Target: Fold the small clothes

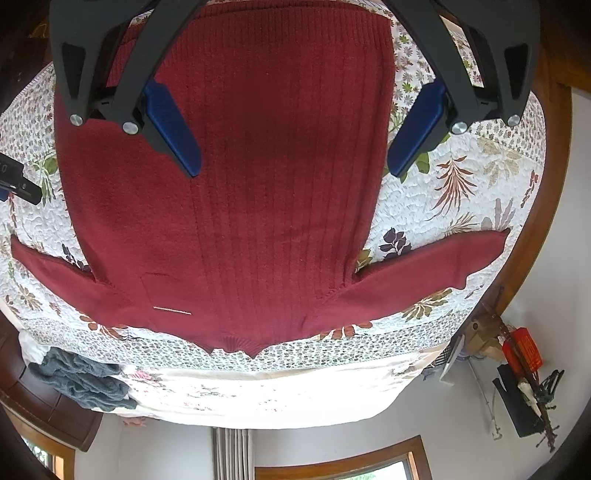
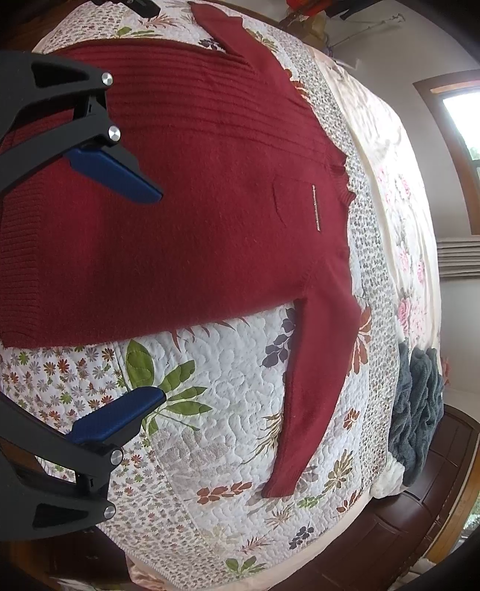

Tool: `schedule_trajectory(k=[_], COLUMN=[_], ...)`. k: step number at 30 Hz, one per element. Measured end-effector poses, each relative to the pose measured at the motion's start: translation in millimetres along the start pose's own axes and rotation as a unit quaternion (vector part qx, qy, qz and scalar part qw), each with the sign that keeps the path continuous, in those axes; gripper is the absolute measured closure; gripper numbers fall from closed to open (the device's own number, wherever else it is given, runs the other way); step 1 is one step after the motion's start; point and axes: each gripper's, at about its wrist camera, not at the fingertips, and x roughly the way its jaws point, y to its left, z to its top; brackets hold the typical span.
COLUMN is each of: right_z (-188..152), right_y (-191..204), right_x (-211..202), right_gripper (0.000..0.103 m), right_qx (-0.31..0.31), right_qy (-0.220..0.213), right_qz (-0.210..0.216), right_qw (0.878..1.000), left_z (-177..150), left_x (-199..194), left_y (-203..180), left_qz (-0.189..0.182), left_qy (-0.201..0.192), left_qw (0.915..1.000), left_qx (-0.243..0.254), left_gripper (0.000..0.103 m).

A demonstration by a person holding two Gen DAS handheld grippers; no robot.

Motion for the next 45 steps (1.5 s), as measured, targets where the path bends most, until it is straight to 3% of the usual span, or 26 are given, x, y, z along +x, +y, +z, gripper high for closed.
schedule_trajectory(k=[30,35,38,45], right_z=[2.3,4.5,18.6,97.4], right_y=[1.1,-10.7,-42.2,-198.6], right_x=[-3.9,-2.4,6.1,52.0], right_gripper=[0.004,0.004,0.004,0.004], right_qx=[0.000,0.005,0.026,0.115], right_qy=[-0.009,-0.025,-0.027,-0.031], right_qz=[0.002,0.029,0.068,-0.007], right_qw=[1.000,0.999,0.997,0.993], left_z=[3.2,6.1,19.4,89.4], left_x=[0.0,3.8,16.1,56.9], left_y=[1.4,-4.6,-19.7,-89.3], left_qz=[0.005,-0.024,-0.030,-0.060], left_qy=[-0.001,-0.021,-0.015,-0.016], left_qw=[1.0000,0.9995,0.9994,0.9975], left_qx=[-0.004,-0.001,0.009,0.034], left_gripper=[0.003,0.003,0.003,0.003])
